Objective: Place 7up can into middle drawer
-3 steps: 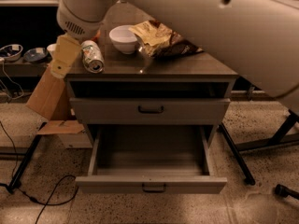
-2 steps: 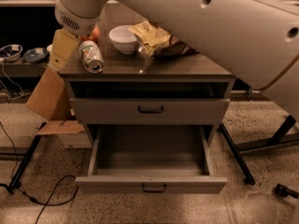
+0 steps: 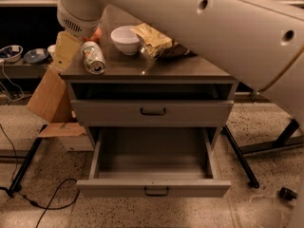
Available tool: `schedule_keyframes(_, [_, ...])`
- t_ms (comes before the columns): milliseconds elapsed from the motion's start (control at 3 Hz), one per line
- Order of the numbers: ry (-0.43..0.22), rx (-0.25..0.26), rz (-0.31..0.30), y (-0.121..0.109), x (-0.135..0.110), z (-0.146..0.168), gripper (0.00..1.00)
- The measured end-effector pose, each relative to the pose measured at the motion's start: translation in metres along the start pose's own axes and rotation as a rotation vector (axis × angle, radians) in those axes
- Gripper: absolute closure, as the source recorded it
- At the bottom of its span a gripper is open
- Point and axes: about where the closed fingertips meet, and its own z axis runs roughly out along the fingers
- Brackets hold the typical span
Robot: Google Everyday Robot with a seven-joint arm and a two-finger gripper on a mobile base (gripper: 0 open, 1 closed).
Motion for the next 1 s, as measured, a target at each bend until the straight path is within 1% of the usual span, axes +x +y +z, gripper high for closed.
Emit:
schedule_keyframes(333, [0.028,0.016,0.019,-0.008,0.001,0.015,0.0])
schedule_keyframes(667, [0.068,0.01,0.033,-0.015,0.006,0.035,0.0])
schedule_keyframes(1000, [0.11,-0.016,0.039,-0.018,0.012,0.058,0.0])
